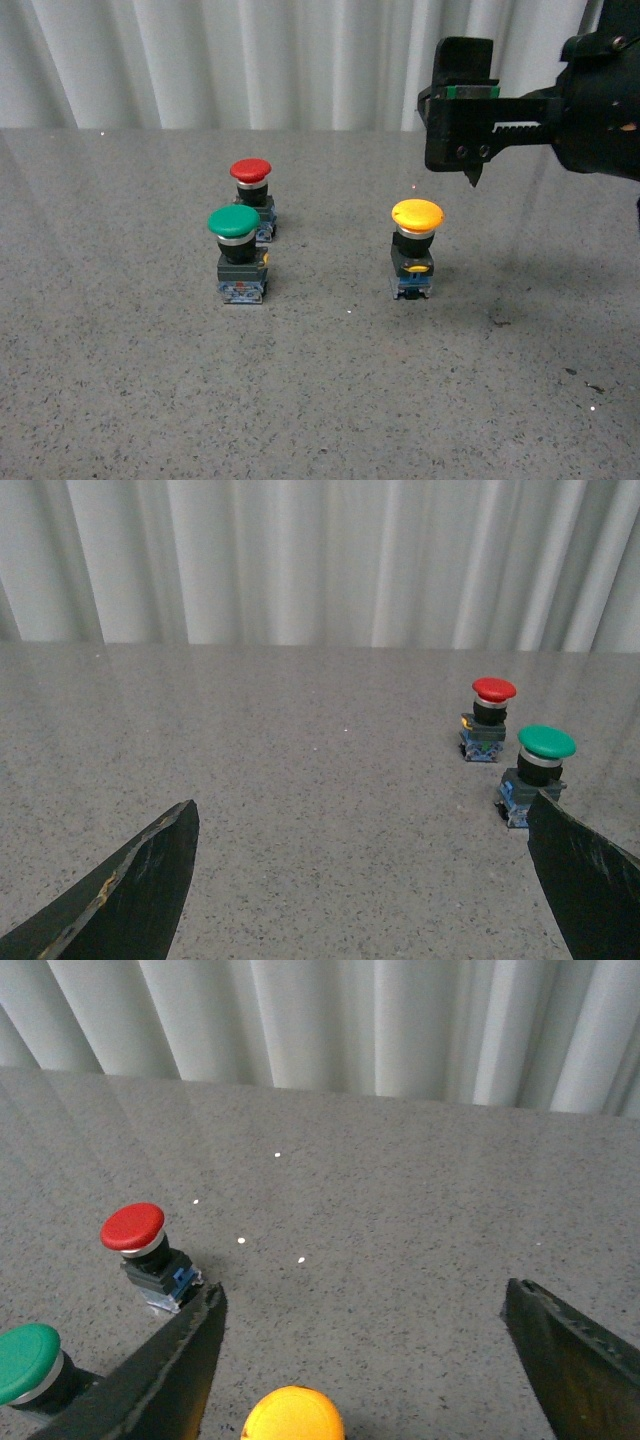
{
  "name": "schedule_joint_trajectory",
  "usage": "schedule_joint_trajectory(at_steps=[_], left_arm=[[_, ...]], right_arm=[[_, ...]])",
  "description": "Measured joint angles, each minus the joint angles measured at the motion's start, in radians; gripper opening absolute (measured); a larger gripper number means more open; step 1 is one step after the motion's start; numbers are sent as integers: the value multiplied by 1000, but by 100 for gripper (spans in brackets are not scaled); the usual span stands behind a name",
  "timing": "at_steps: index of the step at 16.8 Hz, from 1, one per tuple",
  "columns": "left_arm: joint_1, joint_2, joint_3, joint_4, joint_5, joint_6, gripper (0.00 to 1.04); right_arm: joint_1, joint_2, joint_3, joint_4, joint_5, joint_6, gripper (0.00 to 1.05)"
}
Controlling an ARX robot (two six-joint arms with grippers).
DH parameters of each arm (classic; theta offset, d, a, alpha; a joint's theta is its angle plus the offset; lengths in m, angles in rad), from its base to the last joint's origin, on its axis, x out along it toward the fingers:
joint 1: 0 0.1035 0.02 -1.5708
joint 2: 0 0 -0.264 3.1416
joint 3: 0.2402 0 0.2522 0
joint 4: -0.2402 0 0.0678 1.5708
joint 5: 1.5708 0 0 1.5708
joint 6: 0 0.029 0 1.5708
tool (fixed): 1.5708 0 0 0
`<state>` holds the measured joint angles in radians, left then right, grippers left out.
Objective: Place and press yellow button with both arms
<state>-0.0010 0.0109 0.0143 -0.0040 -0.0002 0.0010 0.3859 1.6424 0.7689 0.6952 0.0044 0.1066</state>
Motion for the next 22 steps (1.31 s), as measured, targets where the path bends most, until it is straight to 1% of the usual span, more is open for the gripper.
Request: schedule_joint_trajectory(at_steps=[4, 8, 10, 17, 22], left_arm=[[0, 0, 0, 0, 0, 0, 98], [0, 0, 0, 0, 0, 0, 98], [0, 0, 0, 0, 0, 0, 98], [0, 0, 0, 0, 0, 0, 98], [0, 0, 0, 0, 0, 0, 98]], right_arm=[[51, 25, 21, -33, 11, -3, 46], [59, 34, 25, -84, 14, -23, 4], [60, 48, 21, -88, 18, -30, 2], [85, 99, 8, -76, 18, -29, 2], [85, 131, 25, -73, 19, -24, 2]])
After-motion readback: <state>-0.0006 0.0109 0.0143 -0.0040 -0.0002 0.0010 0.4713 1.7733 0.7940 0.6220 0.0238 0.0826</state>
